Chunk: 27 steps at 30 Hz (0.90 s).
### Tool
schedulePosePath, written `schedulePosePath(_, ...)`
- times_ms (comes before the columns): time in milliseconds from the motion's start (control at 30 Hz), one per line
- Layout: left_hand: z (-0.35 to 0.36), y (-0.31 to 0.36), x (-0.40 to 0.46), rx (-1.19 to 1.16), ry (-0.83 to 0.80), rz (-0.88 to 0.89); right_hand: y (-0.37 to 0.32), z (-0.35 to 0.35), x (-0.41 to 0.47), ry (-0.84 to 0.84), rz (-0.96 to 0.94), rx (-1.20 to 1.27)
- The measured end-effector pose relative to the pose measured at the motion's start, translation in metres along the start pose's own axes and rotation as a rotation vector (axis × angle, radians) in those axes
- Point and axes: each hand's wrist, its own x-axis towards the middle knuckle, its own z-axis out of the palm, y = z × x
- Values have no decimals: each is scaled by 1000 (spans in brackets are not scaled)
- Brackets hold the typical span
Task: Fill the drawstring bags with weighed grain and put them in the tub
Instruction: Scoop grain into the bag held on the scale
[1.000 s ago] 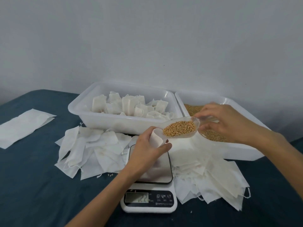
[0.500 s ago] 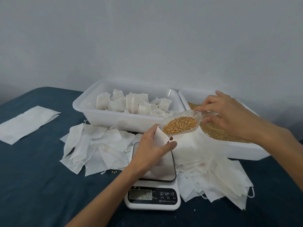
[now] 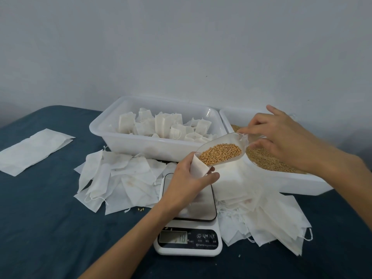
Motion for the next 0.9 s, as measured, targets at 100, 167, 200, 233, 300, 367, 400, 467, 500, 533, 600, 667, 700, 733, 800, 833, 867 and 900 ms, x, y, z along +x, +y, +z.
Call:
schedulePosePath(100, 0, 0, 0, 7, 6, 0, 0, 1, 0, 1, 0, -13)
schedulePosePath(167, 0, -1, 1, 15, 10, -1, 0, 2, 0, 0, 2, -10)
schedulePosePath(200, 0, -1, 1, 17, 11, -2, -1, 2, 0, -2, 4, -8)
schedulePosePath(233, 0, -2, 2, 17, 13, -5, -1, 2, 0, -5, 5, -10)
schedulePosePath(300, 0, -3, 2, 20, 17, -7, -2, 3, 0, -9, 9, -15)
schedulePosePath(367, 0, -3, 2, 35, 17, -5, -2, 3, 0, -6, 10, -14)
schedulePosePath(400, 0, -3, 2, 42, 17, -3, -2, 3, 0, -5, 9, -14)
schedulePosePath(467, 0, -4, 2, 48, 19, -1, -2, 2, 0, -4, 6, -21)
schedulePosePath(500, 0, -3, 2, 48, 20, -1, -2, 2, 0, 0, 6, -25)
schedulePosePath(533, 0, -3, 2, 48, 20, -2, -1, 1, 0, 6, 7, -27)
schedulePosePath(600, 0, -3, 2, 49, 17, -5, -1, 2, 0, 13, 6, -26)
schedulePosePath(667, 0, -2, 1, 47, 12, -11, -1, 2, -1, 16, 5, -22)
schedulePosePath(700, 0, -2, 1, 47, 9, -12, 0, 3, -1, 17, 4, -20)
schedulePosePath(733, 0, -2, 1, 48, 6, -12, 0, 3, -1, 18, 2, -18)
schedulePosePath(800, 0, -2, 1, 43, 5, -11, 1, 4, -1, 21, -1, -18)
schedulePosePath(833, 0, -2, 1, 36, 4, -10, 1, 4, -1, 22, -3, -19)
schedulePosePath(867, 0, -1, 1, 33, 5, -8, 1, 4, -1, 22, -5, -20)
schedulePosePath(900, 0, -1, 0, 36, 5, -4, 2, 4, -1, 22, -6, -20)
